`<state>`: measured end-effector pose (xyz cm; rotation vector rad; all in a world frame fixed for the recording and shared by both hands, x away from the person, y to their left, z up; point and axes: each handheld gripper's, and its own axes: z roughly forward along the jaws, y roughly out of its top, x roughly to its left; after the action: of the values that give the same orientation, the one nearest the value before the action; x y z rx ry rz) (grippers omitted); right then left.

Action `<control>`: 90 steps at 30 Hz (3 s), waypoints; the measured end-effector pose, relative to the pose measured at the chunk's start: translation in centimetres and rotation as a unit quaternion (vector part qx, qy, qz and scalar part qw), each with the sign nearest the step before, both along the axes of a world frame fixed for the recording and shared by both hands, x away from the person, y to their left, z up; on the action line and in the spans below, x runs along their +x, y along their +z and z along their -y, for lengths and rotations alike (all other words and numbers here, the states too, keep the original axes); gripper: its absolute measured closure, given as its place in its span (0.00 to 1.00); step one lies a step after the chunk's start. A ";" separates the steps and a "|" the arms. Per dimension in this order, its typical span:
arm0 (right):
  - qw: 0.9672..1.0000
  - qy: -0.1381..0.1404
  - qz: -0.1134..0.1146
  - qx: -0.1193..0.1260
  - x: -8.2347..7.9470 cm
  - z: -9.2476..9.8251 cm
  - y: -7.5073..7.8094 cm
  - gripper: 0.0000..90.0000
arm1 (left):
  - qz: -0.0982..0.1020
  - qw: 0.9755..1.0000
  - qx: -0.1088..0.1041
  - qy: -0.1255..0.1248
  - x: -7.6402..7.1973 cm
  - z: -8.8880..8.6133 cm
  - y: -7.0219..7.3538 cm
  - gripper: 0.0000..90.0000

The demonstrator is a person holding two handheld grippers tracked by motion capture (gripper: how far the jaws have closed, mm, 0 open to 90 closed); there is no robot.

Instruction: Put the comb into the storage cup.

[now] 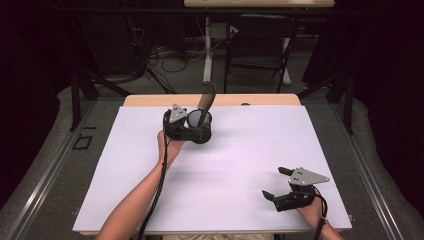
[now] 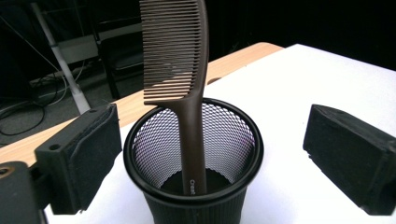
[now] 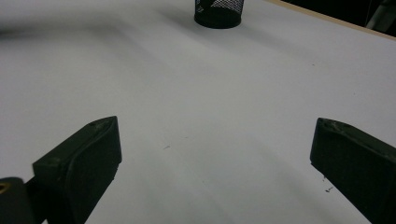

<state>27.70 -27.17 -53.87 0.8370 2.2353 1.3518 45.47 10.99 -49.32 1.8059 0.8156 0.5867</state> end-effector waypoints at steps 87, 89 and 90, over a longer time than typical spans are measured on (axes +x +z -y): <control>1.000 0.000 -0.008 -0.008 0.0 -0.2 -0.1 0.02 | -0.068 0.997 0.039 0.022 -12.0 -10.2 -1.2 0.00; 1.000 0.000 -0.007 -0.007 0.0 -0.2 -0.1 0.02 | -0.068 0.997 0.040 0.024 -12.2 -10.3 -1.2 0.00; 1.000 -0.001 -0.006 -0.007 0.0 -0.1 -0.1 0.02 | -0.068 0.997 0.041 0.025 -12.3 -10.5 -1.2 0.00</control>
<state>27.69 -27.02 -53.97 0.8436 2.2506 1.3323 33.15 21.45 -50.51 1.9207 0.9433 0.5415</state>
